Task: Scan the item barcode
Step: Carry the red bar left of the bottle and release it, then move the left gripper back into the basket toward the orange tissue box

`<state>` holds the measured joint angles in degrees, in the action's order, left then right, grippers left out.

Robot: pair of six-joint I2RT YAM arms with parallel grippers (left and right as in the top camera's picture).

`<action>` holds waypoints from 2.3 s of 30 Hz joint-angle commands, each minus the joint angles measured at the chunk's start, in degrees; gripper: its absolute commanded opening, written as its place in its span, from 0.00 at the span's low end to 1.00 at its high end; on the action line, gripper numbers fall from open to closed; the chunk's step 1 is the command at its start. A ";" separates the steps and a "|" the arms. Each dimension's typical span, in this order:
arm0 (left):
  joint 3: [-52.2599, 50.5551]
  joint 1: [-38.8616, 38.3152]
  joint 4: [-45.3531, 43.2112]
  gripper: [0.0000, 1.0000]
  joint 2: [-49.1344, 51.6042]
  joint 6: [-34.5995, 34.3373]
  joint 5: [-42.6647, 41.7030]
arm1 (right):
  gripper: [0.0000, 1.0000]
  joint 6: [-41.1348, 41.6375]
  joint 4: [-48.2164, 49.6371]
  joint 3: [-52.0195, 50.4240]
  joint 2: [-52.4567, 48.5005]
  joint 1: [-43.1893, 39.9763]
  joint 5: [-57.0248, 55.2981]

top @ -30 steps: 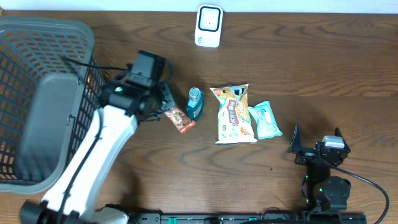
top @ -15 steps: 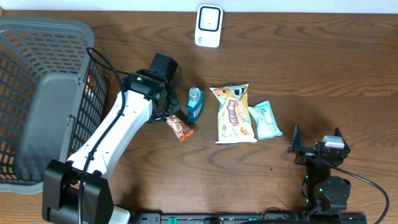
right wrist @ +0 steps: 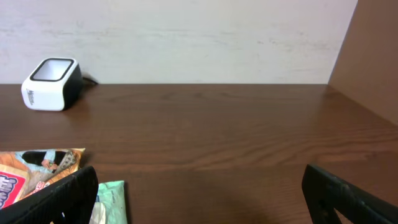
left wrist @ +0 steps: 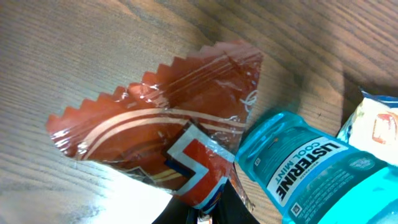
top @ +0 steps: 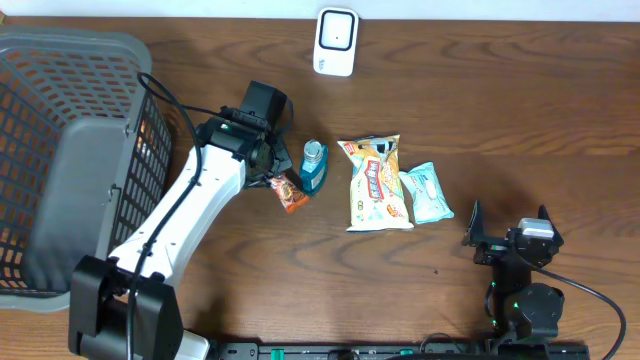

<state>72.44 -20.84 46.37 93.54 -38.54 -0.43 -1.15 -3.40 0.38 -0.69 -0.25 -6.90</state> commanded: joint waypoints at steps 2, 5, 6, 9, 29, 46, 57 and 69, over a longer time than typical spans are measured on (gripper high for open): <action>-0.04 -0.09 -0.22 0.07 0.94 -0.33 1.33 | 0.99 -0.85 -0.22 -0.07 0.31 0.28 -0.04; -0.02 -0.09 -0.31 0.08 0.94 -0.35 1.33 | 0.99 -0.85 -0.22 -0.07 0.31 0.28 -0.04; -0.02 -0.09 -0.31 0.08 0.94 -0.35 1.31 | 0.99 -0.85 -0.22 -0.07 0.31 0.28 -0.04; -0.02 -0.07 -0.24 0.12 0.92 -0.33 1.16 | 0.99 -0.85 -0.24 -0.07 0.31 0.28 -0.04; 14.62 20.04 -0.50 0.95 -20.04 14.29 1.49 | 0.99 -0.85 -0.22 -0.07 0.31 0.28 -0.04; 15.06 53.16 0.00 0.98 -10.16 16.52 -13.49 | 0.99 -0.85 -0.22 -0.07 0.31 0.28 -0.04; 15.06 53.66 1.07 0.98 12.26 41.64 -33.42 | 0.99 -0.85 -0.22 -0.07 0.31 0.28 -0.04; 15.02 52.30 -2.40 0.98 15.39 49.66 -33.42 | 0.99 -0.85 -0.22 -0.07 0.31 0.28 -0.04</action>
<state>87.24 32.14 44.29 108.47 6.66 -32.77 -1.15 -3.42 0.38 -0.69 -0.25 -6.90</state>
